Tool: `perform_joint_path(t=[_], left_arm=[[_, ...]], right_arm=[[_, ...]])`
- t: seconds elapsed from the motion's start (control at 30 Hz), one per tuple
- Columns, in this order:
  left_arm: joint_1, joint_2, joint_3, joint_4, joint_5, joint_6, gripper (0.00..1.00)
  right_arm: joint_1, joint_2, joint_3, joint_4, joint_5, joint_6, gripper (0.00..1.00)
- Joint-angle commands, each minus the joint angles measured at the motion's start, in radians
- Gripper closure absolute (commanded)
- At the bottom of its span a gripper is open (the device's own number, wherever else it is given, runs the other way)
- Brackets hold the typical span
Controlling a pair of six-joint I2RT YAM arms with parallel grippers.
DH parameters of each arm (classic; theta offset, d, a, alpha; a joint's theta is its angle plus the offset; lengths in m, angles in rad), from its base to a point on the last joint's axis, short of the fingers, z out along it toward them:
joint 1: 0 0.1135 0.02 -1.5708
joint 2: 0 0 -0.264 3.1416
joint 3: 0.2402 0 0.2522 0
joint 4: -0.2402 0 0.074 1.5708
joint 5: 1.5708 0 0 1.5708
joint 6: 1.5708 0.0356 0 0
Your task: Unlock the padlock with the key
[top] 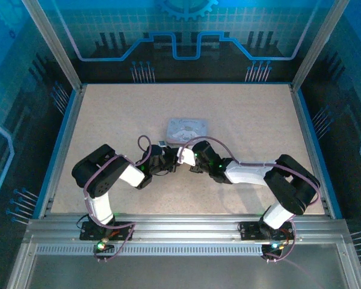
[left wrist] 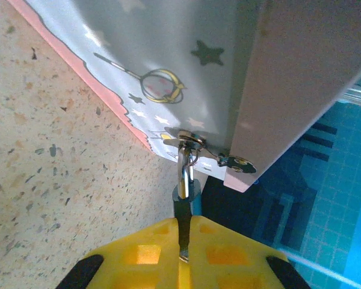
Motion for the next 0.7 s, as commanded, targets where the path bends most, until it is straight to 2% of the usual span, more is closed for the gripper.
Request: perform_joint_path(t=[0.0,0.23,0.53,0.67], left_arm=[[-0.004,-0.003,-0.001,0.015,0.019,0.002,0.88],[-0.004,0.000,-0.003,0.018,0.021,0.002,0.88],[-0.004,0.015,-0.011,0.028,0.019,-0.001,0.88],[-0.004,0.015,-0.013,0.030,0.019,0.003,0.86]], right_arm=[[0.013,-0.024,0.045,-0.015,0.002,0.125,1.00],[0.011,-0.015,0.012,0.029,-0.027,0.241,1.00],[-0.026,-0.003,-0.042,0.143,-0.176,0.395,1.00],[-0.034,0.013,-0.052,0.157,-0.198,0.431,1.00]])
